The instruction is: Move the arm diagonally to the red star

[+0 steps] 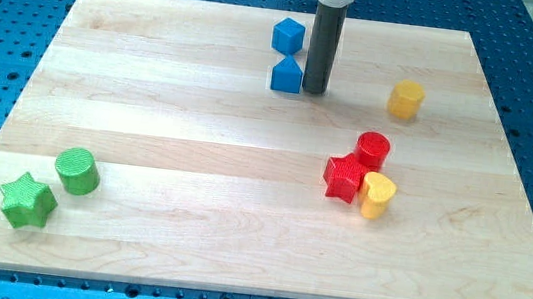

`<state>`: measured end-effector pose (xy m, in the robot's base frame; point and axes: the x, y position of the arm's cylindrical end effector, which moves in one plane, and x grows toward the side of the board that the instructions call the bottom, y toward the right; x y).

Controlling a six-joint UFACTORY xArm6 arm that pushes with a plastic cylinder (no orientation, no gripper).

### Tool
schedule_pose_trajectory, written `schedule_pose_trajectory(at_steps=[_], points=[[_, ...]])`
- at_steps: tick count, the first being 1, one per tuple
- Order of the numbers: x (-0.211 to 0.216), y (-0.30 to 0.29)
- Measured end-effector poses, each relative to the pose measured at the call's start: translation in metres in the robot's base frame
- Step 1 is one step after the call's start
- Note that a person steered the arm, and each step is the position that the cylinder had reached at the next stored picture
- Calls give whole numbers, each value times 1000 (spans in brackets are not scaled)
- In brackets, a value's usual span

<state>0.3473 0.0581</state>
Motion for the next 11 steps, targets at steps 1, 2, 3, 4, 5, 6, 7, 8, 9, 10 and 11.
schedule_pose_trajectory(at_steps=[1, 2, 3, 4, 5, 6, 7, 8, 9, 10, 11], points=[[46, -39], [87, -83], [87, -83], [87, -83], [87, -99], [90, -114], [90, -112], [93, -114], [151, -154], [165, -161], [182, -161]])
